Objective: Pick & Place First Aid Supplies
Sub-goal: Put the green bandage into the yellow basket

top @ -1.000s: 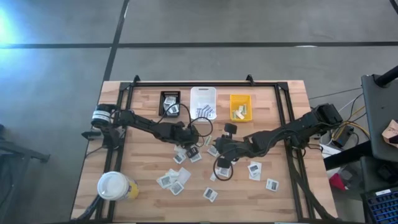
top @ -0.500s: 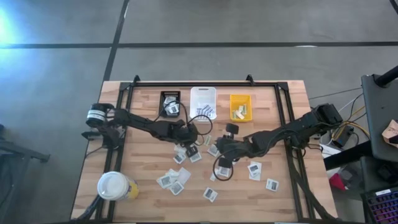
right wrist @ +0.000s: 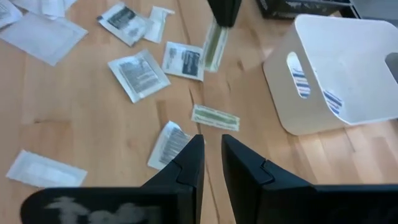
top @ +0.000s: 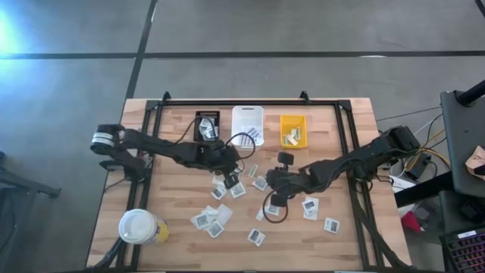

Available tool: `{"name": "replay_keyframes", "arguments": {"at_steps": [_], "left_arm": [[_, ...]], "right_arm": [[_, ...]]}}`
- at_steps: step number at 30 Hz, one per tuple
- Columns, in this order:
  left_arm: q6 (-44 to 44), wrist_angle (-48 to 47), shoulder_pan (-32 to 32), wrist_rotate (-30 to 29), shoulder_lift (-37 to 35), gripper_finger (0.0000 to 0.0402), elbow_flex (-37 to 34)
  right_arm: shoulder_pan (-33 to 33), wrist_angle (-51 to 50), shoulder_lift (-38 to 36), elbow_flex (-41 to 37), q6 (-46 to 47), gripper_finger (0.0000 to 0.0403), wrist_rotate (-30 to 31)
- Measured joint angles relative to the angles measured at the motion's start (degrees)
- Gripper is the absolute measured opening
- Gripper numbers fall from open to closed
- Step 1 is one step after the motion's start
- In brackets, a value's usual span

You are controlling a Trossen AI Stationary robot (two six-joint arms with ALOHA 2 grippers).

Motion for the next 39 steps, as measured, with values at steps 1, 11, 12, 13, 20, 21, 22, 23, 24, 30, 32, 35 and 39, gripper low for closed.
{"name": "replay_keyframes", "arguments": {"at_steps": [1, 11, 12, 13, 20, 21, 22, 23, 24, 30, 32, 35, 39], "left_arm": [[0.63, 0.12, 0.00, -0.10, -0.49, 0.0000, 0.00], [5.33, 6.18, -0.65, -1.31, -2.81, 0.0000, -0.71], [5.53, 6.86, -0.71, -1.31, -2.83, 0.0000, -1.17], [5.65, 7.58, -0.77, -1.30, -2.83, 0.0000, -1.73], [7.12, 16.31, -1.66, -1.13, -2.83, 0.0000, -6.57], [7.41, 17.90, -1.89, -1.11, -2.83, 0.0000, -7.29], [7.70, 19.57, -2.16, -1.09, -2.83, 0.0000, -8.04], [8.05, 21.15, -2.43, -1.07, -2.83, 0.0000, -8.74], [8.63, 22.75, -2.77, -1.07, -2.83, 0.0000, -9.37], [12.52, 31.30, -4.70, -1.02, -2.83, 0.0000, -12.32], [13.32, 33.17, -5.07, -0.94, -2.83, 0.0000, -12.82], [16.36, 33.91, -5.70, -0.96, -2.83, 0.0000, -13.11], [18.98, 35.91, -6.52, -1.07, -2.83, 0.0000, -13.11]], "right_arm": [[-0.01, -0.60, -0.28, 0.00, 0.07, 0.0052, 0.13], [-0.01, -1.31, -0.94, -2.70, 2.26, 0.0054, 0.40], [-0.01, -1.02, -0.94, -3.11, 2.75, 0.0054, 0.40], [-0.01, -0.52, -0.98, -3.60, 3.21, 0.0054, 0.39], [-0.04, 5.36, -1.00, -5.97, 3.52, 0.0054, -0.14], [-0.04, 6.10, -1.00, -6.01, 3.46, 0.0054, -0.18], [-0.04, 6.94, -1.00, -6.01, 3.39, 0.0054, -0.19], [-0.05, 7.91, -1.00, -6.01, 3.08, 0.0054, -0.20], [-0.12, 8.91, -1.00, -6.01, 2.84, 0.0054, -0.20], [-0.80, 12.98, -1.00, -5.79, 2.17, 0.0059, -0.22], [-1.23, 14.50, -1.00, -5.78, 2.11, 0.0070, -1.01], [-1.95, 17.12, -1.00, -5.75, 1.29, 0.0090, -3.74], [-2.69, 20.64, -1.00, -5.68, -0.81, 0.0116, -4.81]]}}
